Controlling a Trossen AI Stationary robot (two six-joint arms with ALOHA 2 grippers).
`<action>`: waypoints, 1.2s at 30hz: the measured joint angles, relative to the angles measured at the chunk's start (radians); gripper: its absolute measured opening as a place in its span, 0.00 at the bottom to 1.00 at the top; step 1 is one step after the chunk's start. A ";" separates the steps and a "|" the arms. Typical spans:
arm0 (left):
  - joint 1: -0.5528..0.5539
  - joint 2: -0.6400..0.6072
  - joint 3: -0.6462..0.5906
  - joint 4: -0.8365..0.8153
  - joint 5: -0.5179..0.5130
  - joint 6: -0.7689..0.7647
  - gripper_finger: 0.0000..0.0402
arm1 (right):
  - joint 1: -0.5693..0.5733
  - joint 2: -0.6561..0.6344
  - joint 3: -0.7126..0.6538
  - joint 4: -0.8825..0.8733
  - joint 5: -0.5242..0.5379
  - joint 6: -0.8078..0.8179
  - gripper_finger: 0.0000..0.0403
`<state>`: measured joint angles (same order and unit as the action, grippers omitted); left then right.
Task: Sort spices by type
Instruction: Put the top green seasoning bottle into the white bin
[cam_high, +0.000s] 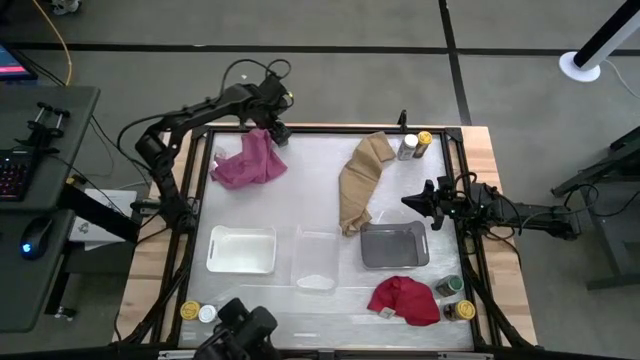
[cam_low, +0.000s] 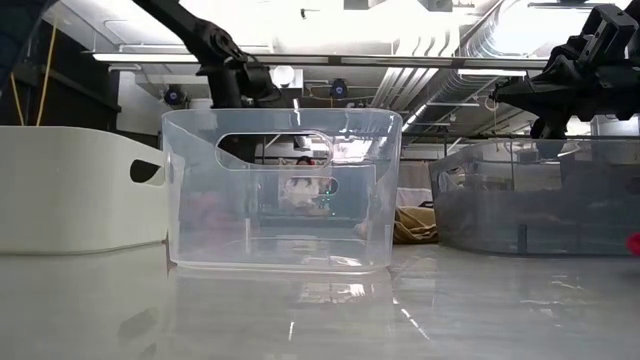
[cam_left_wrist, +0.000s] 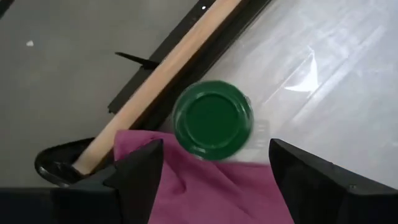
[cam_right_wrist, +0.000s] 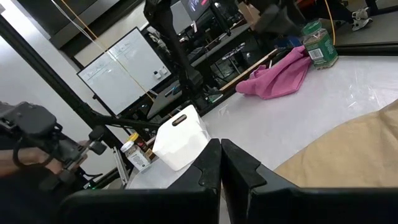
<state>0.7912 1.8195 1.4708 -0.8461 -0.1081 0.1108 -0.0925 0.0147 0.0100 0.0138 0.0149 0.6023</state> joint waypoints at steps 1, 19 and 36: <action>0.000 0.006 0.000 0.008 -0.005 0.009 0.70 | 0.000 0.000 0.000 0.000 0.000 0.000 0.00; 0.002 0.117 0.000 0.080 0.047 0.050 0.70 | 0.000 0.000 0.000 0.000 0.000 0.000 0.00; -0.002 0.074 0.005 0.028 0.077 0.021 0.40 | 0.000 0.000 0.000 0.000 0.000 0.000 0.00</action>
<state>0.7894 1.8931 1.4756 -0.8185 -0.0313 0.1317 -0.0925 0.0147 0.0097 0.0139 0.0151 0.6023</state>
